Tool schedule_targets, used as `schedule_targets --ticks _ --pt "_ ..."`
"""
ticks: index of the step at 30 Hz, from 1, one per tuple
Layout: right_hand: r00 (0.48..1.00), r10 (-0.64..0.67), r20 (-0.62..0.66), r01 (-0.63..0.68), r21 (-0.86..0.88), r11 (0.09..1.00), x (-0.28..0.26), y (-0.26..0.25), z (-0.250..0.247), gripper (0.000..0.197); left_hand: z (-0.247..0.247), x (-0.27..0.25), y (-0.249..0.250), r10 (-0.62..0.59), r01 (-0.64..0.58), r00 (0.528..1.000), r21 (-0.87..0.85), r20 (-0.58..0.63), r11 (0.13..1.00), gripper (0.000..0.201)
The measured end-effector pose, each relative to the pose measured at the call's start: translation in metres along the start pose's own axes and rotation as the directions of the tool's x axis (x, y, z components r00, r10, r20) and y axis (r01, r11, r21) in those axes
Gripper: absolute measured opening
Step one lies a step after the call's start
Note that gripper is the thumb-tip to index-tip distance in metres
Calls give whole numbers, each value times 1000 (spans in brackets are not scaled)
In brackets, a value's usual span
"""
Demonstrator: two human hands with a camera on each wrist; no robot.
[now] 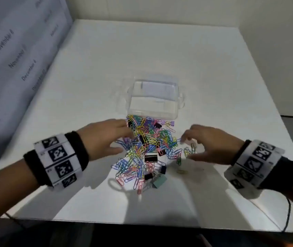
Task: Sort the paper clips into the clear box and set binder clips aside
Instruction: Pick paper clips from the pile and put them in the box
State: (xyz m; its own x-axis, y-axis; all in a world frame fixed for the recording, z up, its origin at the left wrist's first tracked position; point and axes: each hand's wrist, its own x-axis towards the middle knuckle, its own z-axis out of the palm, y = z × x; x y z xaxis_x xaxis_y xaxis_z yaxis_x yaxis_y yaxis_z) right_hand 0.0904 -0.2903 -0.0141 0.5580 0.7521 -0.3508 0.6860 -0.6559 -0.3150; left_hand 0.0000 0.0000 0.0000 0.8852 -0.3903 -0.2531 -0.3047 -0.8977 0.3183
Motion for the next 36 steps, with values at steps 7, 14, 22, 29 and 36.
schedule_targets --ticks 7,14,22,29,36 --pt "997 51 56 -49 -23 999 31 -11 10 86 15 31 15 -92 96 992 -40 84 995 68" --pt "997 82 -2 -82 -45 996 38 -24 16 72 32 39 32 -117 115 990 27 83 993 74" --pt "988 69 -135 -75 -35 997 30 -29 22 17 43 38 31 -120 117 990 -38 -80 992 36" --pt "953 148 -263 -138 58 989 23 -31 15 19 37 38 27 -161 113 958 -202 -236 973 18" --pt "978 124 -167 -112 80 991 29 -24 12 36 31 43 16 -311 115 908 -546 -281 830 31"
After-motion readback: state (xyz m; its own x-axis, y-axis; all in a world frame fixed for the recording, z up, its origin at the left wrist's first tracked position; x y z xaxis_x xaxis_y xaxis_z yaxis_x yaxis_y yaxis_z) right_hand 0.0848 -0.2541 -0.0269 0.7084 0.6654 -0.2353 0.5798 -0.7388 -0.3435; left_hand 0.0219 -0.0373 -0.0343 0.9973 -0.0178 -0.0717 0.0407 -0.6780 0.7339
